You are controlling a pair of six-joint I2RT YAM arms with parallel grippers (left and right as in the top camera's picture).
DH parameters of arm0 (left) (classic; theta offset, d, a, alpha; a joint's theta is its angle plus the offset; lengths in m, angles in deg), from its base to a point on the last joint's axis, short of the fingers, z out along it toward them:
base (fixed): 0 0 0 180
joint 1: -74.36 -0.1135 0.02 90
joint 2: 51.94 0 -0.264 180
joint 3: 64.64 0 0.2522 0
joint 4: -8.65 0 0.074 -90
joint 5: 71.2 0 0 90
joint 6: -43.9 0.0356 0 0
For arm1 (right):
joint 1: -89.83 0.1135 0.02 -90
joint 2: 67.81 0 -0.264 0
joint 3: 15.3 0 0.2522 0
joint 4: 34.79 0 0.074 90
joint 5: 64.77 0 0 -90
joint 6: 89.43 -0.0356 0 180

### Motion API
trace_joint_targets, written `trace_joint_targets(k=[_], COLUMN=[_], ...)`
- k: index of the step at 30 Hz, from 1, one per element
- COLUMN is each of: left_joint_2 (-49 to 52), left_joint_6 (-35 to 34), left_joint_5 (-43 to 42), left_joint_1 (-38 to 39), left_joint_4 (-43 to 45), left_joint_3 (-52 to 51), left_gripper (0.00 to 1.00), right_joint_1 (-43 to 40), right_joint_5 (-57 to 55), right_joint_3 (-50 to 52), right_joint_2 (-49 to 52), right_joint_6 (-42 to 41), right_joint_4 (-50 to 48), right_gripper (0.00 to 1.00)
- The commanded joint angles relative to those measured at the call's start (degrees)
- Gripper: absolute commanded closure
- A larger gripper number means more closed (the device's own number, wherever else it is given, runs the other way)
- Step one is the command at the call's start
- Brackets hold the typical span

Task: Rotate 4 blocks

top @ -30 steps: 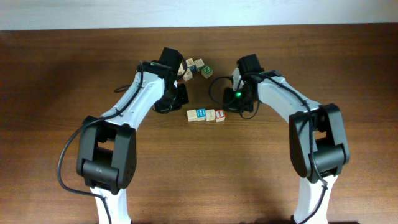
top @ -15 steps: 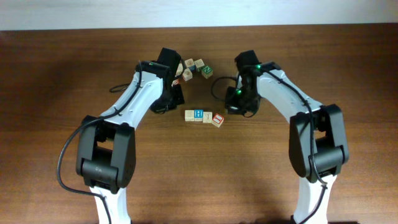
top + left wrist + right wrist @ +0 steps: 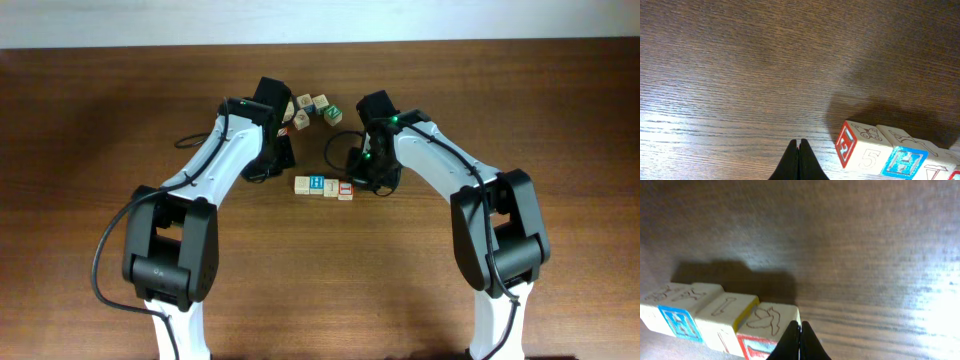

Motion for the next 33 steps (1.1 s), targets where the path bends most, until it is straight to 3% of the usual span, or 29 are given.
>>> trace_joint_targets(k=[1, 6, 9, 15, 33], left_joint_2=[0.76, 0.76, 0.76, 0.76, 0.76], left_joint_6=[0.09, 0.09, 0.09, 0.09, 0.07], left_joint_5=[0.79, 1.07, 1.99, 2.32, 1.86], left_joint_1=[-0.24, -0.48, -1.14, -2.71, -2.71], left_joint_4=[-0.11, 0.46, 1.40, 1.22, 0.46], left_joint_3=[-0.07, -0.07, -0.07, -0.07, -0.07], left_gripper=[0.99, 0.99, 0.99, 0.99, 0.99], right_joint_1=[0.37, 0.52, 3.32, 10.51, 10.49], right_joint_5=[-0.61, -5.64, -5.70, -8.33, -14.67], right_joint_3=[0.52, -7.76, -8.94, 0.87, 1.03], right_joint_2=[0.33, -2.36, -2.54, -2.47, -2.47], right_joint_6=[-0.59, 1.36, -2.01, -8.50, -7.58], right_joint_4=[-0.85, 9.62, 15.23, 8.02, 1.38], right_gripper=[0.96, 0.96, 0.96, 0.96, 0.96])
